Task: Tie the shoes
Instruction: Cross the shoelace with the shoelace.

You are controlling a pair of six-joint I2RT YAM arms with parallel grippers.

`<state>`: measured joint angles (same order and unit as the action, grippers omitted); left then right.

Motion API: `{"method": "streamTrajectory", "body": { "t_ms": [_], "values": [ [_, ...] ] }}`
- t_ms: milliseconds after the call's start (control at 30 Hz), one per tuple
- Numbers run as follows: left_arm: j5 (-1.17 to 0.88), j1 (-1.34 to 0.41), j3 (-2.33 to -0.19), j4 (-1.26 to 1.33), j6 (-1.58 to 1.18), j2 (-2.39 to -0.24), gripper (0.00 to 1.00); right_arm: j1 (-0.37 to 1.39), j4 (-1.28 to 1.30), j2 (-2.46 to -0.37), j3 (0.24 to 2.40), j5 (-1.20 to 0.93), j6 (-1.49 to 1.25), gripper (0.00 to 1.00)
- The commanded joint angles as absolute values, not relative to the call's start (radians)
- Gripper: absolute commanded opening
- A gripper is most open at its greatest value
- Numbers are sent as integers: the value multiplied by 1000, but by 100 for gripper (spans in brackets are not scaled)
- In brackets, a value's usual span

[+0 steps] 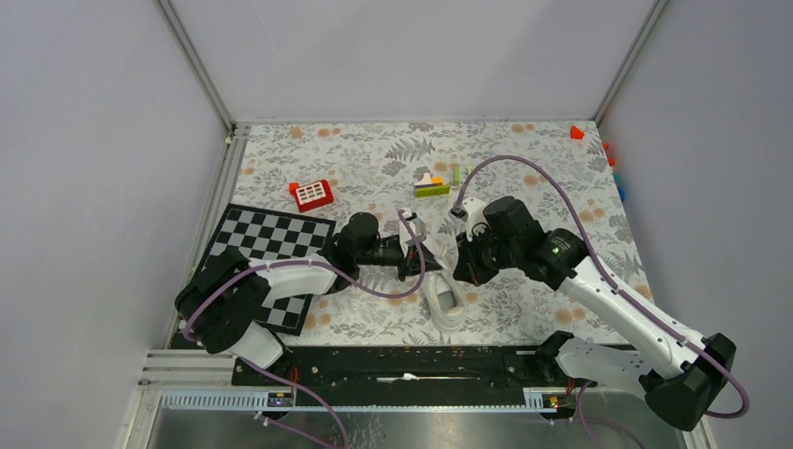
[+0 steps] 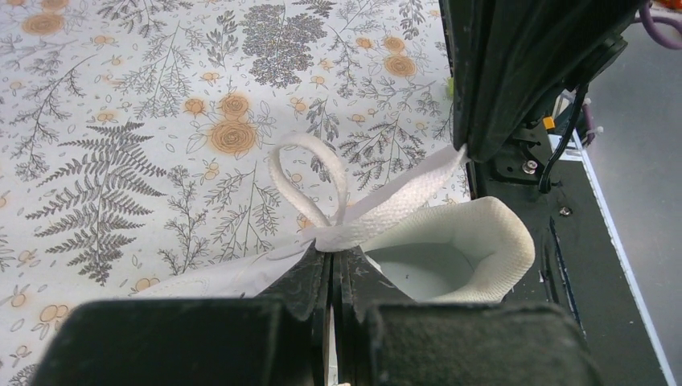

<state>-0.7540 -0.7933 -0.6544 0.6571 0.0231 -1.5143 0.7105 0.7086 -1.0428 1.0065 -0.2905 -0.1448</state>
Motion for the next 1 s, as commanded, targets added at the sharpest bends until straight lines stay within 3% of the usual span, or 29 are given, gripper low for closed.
{"method": "streamTrajectory", "body": {
  "t_ms": [0,433,967],
  "values": [
    [-730,-798,-629,843,-55,-1506,0,737,671,-1026,956,-257,-198,0],
    [-759,-792,-602,835,-53,-1482,0,749,365,-1013,796,-159,-361,0],
    [-773,-767,-581,821,-43,-1467,0,750,305,-1046,753,-119,-394,0]
  ]
}}
